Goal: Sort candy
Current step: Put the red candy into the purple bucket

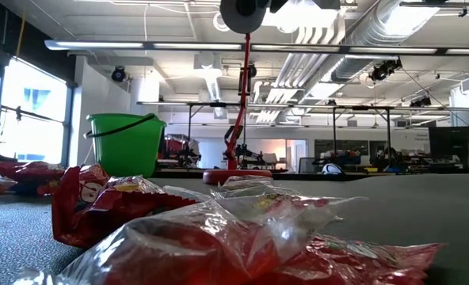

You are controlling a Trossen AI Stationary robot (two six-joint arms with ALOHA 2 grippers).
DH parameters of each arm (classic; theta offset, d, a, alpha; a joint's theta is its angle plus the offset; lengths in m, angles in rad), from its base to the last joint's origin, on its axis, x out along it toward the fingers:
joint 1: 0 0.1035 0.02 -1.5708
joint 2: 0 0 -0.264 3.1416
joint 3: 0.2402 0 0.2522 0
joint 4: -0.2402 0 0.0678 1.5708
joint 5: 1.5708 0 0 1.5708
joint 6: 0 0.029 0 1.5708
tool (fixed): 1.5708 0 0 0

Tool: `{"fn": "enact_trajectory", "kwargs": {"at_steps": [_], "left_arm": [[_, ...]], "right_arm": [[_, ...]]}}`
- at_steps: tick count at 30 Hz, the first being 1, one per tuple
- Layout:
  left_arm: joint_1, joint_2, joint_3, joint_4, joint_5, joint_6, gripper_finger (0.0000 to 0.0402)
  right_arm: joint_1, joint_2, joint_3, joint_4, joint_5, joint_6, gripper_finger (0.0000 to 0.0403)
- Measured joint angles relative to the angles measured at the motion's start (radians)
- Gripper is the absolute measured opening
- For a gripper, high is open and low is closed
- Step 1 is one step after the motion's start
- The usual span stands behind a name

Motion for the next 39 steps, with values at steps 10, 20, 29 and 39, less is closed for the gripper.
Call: {"fn": "enact_trajectory", "kwargs": {"at_steps": [10, 20, 29, 39], "left_arm": [[-0.288, 0.144, 0.0, -0.006, 0.016, -0.275, 0.0], [-0.619, 0.15, 0.0, -0.184, -0.155, -0.786, 0.0], [-0.777, 0.185, 0.0, -0.329, -0.198, -1.083, 0.0], [-0.779, 0.213, 0.0, -0.304, -0.216, -0.986, 0.0031]], "right_arm": [[0.125, 0.0, 0.0, 0.0, -0.045, 0.032, 0.0199], [0.288, 0.0, 0.0, 0.0, -0.059, 0.155, 0.0199], [0.368, 0.001, 0.0, 0.0, 0.019, 0.266, 0.0199], [0.372, 0.001, 0.0, 0.0, 0.01, 0.22, 0.0199]]}}
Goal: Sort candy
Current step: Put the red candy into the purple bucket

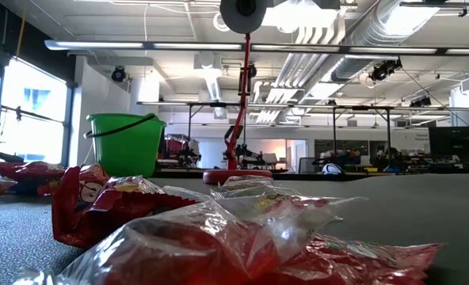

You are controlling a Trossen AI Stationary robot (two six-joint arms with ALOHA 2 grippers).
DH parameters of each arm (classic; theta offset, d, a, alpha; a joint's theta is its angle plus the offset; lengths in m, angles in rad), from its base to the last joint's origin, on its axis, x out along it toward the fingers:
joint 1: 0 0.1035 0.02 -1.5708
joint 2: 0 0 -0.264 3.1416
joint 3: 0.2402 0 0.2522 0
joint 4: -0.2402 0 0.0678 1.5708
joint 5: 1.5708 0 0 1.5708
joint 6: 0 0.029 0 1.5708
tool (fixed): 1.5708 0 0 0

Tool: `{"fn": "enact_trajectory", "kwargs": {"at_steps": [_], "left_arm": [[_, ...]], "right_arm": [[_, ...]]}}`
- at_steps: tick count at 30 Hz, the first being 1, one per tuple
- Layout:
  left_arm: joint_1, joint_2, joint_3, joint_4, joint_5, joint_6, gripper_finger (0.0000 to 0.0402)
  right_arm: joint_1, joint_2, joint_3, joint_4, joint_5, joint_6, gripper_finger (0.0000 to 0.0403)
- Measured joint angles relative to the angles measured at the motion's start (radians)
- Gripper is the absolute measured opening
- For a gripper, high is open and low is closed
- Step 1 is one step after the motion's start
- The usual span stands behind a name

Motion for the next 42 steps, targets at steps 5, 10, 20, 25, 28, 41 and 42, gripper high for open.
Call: {"fn": "enact_trajectory", "kwargs": {"at_steps": [5, 10, 20, 25, 28, 41, 42], "left_arm": [[0.0, 0.0, 0.0, 0.003, 0.053, 0.012, 0.0067], [0.009, -0.001, 0.0, 0.053, -0.046, 0.087, 0.0096], [0.118, -0.004, 0.004, 0.248, -0.426, 0.383, 0.0104], [0.186, -0.021, 0.004, 0.254, -0.526, 0.51, 0.0104], [0.224, -0.039, 0.004, 0.269, -0.577, 0.59, 0.0104], [0.329, -0.178, 0.004, 0.386, -0.605, 0.967, 0.0104], [0.332, -0.196, 0.004, 0.386, -0.606, 0.996, 0.0104]], "right_arm": [[0.0, 0.0, 0.0, 0.0, -0.002, -0.023, 0.0199], [0.0, 0.0, 0.0, 0.0, -0.005, -0.025, 0.0199], [-0.061, -0.049, -0.001, 0.0, -0.032, -0.046, 0.0199], [-0.115, -0.064, -0.001, 0.0, -0.053, -0.041, 0.0199], [-0.152, -0.066, -0.021, 0.011, -0.09, -0.047, 0.0199], [-0.233, -0.065, -0.353, 0.254, -0.397, 0.137, 0.0199], [-0.232, -0.065, -0.374, 0.291, -0.409, 0.152, 0.0199]]}}
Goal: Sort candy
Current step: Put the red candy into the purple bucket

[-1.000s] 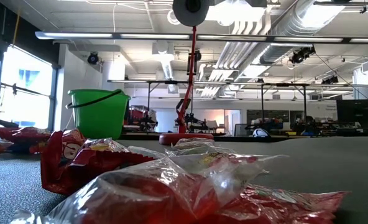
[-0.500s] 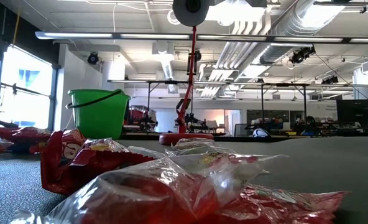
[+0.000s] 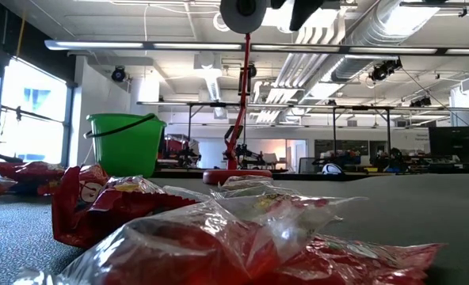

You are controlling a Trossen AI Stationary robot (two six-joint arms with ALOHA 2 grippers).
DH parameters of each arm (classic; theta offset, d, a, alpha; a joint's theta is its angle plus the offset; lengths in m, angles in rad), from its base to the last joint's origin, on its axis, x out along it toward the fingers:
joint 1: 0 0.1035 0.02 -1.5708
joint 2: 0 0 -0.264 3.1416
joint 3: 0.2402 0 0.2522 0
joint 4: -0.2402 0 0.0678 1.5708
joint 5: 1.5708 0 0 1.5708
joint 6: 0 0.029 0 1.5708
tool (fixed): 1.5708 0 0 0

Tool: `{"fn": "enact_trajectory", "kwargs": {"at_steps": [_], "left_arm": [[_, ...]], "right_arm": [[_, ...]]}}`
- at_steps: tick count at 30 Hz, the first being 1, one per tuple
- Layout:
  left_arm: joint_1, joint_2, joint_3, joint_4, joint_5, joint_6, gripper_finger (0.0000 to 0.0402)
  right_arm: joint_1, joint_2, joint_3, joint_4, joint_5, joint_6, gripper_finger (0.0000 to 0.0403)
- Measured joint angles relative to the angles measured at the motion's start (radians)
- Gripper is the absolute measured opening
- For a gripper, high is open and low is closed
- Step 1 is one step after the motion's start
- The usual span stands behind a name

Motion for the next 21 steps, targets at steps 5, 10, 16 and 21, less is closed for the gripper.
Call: {"fn": "enact_trajectory", "kwargs": {"at_steps": [5, 10, 16, 21], "left_arm": [[0.011, -0.083, 0.0, 0.0, 0.0, 0.1, 0.0104], [0.011, -0.13, 0.001, 0.0, -0.019, 0.132, 0.0104], [0.011, -0.128, 0.001, -0.003, -0.018, 0.14, 0.0104], [0.011, -0.114, 0.001, -0.004, -0.016, 0.128, 0.0104]], "right_arm": [[0.0, 0.0, -0.108, 0.227, -0.075, 0.06, 0.0199], [0.0, 0.0, -0.227, 0.37, -0.177, 0.113, 0.0199], [0.019, 0.0, -0.397, 0.603, -0.348, 0.202, 0.0199], [0.068, 0.0, -0.514, 0.848, -0.426, 0.257, 0.0199]]}}
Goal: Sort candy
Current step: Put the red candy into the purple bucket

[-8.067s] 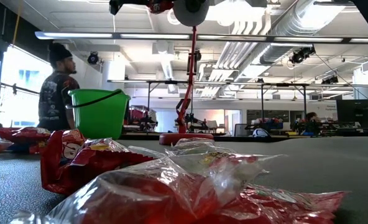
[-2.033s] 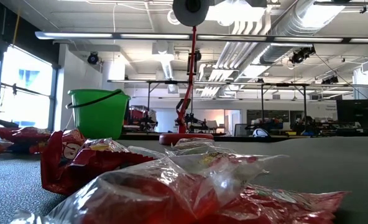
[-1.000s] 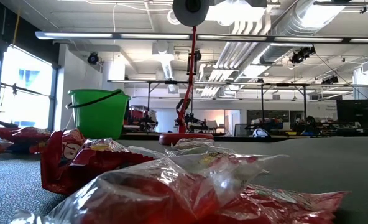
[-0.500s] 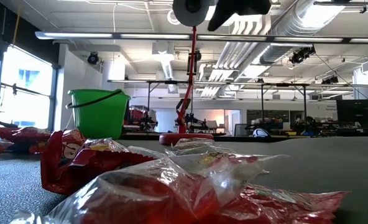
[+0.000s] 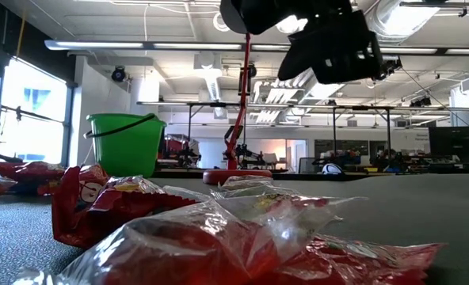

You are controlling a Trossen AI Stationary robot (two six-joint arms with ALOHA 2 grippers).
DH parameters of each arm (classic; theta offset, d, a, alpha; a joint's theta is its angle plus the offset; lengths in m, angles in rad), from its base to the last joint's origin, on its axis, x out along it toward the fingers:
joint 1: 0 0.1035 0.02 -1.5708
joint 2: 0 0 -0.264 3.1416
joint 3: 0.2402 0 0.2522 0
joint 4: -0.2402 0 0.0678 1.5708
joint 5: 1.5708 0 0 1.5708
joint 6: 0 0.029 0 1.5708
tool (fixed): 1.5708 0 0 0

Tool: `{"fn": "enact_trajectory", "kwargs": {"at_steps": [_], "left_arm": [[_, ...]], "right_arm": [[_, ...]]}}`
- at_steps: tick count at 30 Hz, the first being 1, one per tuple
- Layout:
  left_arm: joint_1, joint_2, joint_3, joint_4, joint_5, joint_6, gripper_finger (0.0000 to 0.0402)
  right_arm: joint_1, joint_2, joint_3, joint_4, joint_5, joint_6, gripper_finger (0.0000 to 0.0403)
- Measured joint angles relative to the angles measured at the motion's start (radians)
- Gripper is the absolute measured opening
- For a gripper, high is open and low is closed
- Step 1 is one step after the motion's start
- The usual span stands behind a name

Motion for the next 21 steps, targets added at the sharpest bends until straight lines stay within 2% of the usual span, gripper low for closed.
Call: {"fn": "enact_trajectory", "kwargs": {"at_steps": [4, 8, 12, 17, 21], "left_arm": [[0.0, 0.004, 0.0, 0.0, 0.0, -0.014, 0.0104], [0.0, 0.005, 0.0, 0.0, 0.0, -0.025, 0.0104], [0.0, 0.005, 0.0, 0.0, 0.0, -0.045, 0.0104], [0.0, 0.005, 0.0, 0.0, 0.0, -0.033, 0.0104], [0.0, 0.005, 0.0, -0.001, 0.028, 0.01, 0.0104]], "right_arm": [[0.036, 0.0, -0.051, 0.119, 0.0, 0.047, 0.0199], [0.069, 0.0, -0.074, 0.144, 0.038, 0.047, 0.0199], [0.093, 0.0, -0.086, 0.144, 0.127, 0.059, 0.0199], [0.106, 0.0, -0.088, 0.105, 0.286, 0.225, 0.0199], [0.11, 0.004, -0.087, 0.107, 0.35, 0.32, 0.0199]]}}
